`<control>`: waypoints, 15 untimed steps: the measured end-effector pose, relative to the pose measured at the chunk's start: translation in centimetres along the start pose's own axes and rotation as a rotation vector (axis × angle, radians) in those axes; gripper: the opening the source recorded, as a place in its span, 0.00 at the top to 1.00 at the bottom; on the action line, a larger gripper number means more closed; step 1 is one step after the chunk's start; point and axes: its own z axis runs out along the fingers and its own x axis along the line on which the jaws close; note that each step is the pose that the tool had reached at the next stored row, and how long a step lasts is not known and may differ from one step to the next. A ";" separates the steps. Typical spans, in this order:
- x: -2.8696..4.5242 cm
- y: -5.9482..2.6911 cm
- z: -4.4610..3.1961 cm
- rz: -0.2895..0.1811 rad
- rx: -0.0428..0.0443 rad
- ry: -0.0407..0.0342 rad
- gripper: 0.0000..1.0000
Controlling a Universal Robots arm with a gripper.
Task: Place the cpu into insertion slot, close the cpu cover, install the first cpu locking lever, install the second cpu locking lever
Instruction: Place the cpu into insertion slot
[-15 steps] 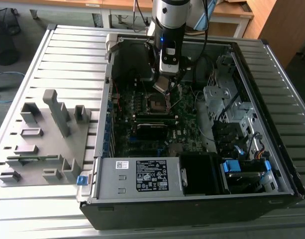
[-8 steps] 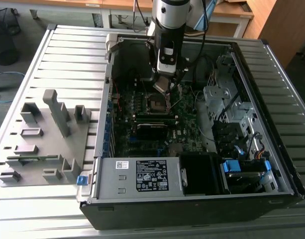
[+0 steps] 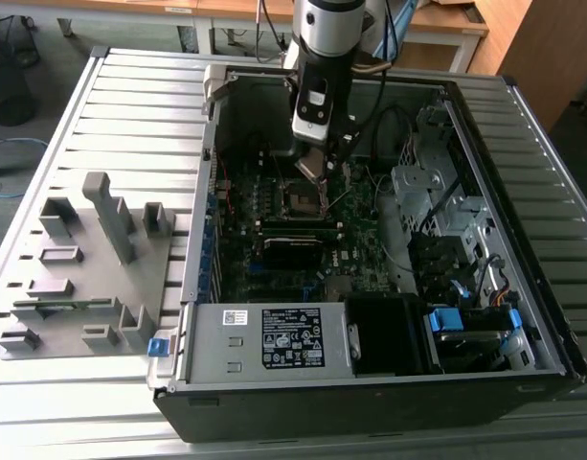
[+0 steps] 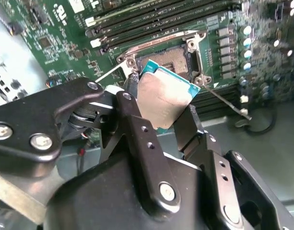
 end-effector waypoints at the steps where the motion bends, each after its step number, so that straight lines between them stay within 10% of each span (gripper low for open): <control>1: 0.00 0.00 0.02 0.018 -0.0003 -0.0016 0.46; 15: 0.00 -0.02 0.25 0.273 -0.0039 -0.0243 0.46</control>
